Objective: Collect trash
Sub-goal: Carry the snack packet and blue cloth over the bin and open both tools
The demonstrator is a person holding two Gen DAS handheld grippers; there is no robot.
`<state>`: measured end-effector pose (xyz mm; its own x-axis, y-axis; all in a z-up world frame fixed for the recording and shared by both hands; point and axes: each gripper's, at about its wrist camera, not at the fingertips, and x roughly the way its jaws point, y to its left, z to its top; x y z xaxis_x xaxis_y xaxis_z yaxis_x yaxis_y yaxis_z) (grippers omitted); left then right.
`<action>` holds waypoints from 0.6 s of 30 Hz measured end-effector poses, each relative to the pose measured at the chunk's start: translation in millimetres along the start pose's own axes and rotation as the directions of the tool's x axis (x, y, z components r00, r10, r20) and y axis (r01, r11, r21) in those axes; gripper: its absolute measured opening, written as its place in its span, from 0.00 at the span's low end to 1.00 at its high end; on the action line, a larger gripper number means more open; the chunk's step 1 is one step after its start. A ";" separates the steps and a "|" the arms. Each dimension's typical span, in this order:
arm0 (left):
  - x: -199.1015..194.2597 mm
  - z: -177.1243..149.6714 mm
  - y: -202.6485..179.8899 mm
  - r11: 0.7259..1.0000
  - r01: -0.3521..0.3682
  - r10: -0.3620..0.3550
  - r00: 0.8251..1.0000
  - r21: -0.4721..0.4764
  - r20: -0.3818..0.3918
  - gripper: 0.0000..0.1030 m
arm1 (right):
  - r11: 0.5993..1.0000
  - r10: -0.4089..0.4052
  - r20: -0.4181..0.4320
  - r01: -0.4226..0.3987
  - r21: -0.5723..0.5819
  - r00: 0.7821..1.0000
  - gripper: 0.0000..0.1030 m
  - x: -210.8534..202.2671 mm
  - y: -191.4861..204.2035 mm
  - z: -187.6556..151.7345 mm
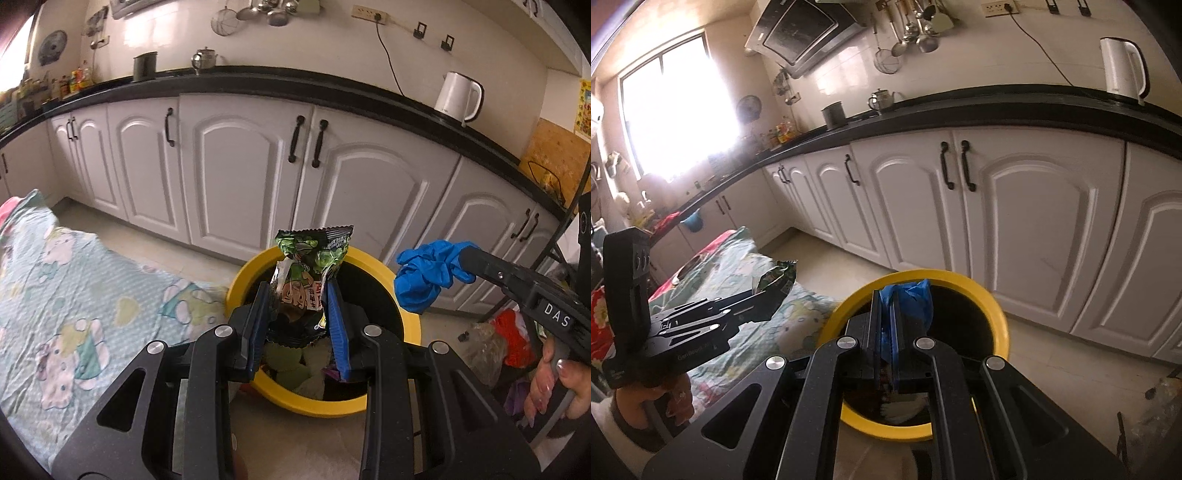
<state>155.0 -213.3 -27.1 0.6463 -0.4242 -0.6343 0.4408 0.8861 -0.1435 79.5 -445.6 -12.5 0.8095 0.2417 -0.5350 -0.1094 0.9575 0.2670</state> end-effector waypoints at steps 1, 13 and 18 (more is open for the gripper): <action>3.9 -0.3 -2.2 1.000 0.004 -0.004 1.000 0.003 -0.005 0.23 | 1.000 -0.005 -0.001 0.005 0.001 1.000 0.04 0.1 -1.3 -1.8; 33.3 -6.8 -9.5 1.000 0.025 -0.024 0.998 0.013 -0.057 0.23 | 0.999 -0.049 -0.017 0.050 0.005 0.999 0.04 11.6 -15.7 -9.2; 44.5 -8.9 -7.9 1.000 0.025 -0.024 0.996 0.009 -0.081 0.23 | 0.999 -0.051 -0.036 0.052 0.009 0.998 0.04 19.0 -18.3 -11.4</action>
<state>174.8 -237.5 -60.9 0.5832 -0.4290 -0.6898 0.4623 0.8735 -0.1525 90.3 -456.8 -36.7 0.7930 0.1977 -0.5762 -0.0622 0.9672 0.2462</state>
